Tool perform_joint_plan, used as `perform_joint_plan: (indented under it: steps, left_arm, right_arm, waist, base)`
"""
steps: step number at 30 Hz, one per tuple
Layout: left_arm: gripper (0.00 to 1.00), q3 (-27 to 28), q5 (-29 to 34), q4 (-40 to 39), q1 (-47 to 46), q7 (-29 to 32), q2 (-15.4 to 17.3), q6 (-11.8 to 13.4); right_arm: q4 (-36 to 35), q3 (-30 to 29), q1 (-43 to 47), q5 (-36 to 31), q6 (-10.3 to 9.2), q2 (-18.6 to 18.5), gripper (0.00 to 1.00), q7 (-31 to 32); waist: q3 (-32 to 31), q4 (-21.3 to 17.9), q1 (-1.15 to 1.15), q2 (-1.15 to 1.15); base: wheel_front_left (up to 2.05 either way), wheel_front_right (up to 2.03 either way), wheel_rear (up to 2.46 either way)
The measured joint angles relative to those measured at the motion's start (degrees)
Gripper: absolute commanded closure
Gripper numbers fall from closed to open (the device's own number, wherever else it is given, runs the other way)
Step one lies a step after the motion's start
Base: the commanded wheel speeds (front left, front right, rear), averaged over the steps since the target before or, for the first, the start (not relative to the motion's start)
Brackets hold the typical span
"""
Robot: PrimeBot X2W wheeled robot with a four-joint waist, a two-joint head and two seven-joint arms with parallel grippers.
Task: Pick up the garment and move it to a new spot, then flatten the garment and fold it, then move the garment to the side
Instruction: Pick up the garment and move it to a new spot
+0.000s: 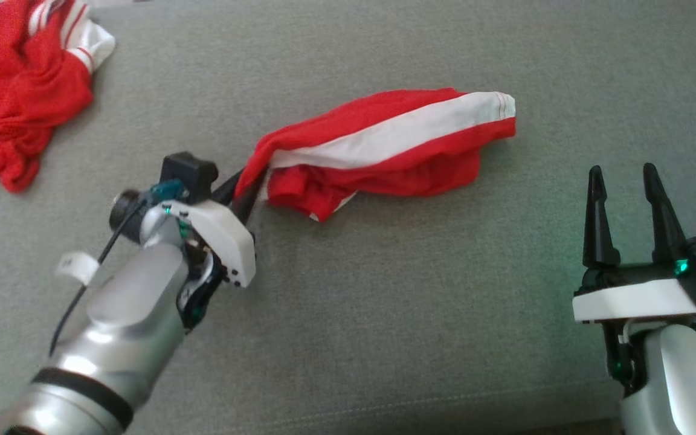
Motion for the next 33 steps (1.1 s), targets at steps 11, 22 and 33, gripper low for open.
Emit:
perform_joint_plan:
  steps: [11,22,33]
  left_arm:
    - [0.0,9.3,-2.5,-3.5,7.3,-2.0,-2.2,1.8]
    - [0.0,23.8,4.8,-21.6,28.3,-2.1,-5.3,8.3]
    - [0.0,31.3,12.6,-30.3,39.9,-2.1,-9.3,10.5]
  right_arm:
    - [1.0,-0.2,0.5,-1.1,0.0,0.0,0.0,0.0]
    - [1.7,-1.0,4.6,-0.9,0.0,0.0,0.0,0.0]
    - [1.2,-0.8,7.5,1.1,0.0,0.0,0.0,0.0]
  waist:
    - [-4.4,3.1,0.0,0.0]
    - [-12.3,6.3,-0.01,0.0]
    - [-15.7,7.8,-0.01,0.0]
  base:
    - [0.0,0.0,0.0]
    - [0.0,0.0,0.0]
    - [0.0,0.0,0.0]
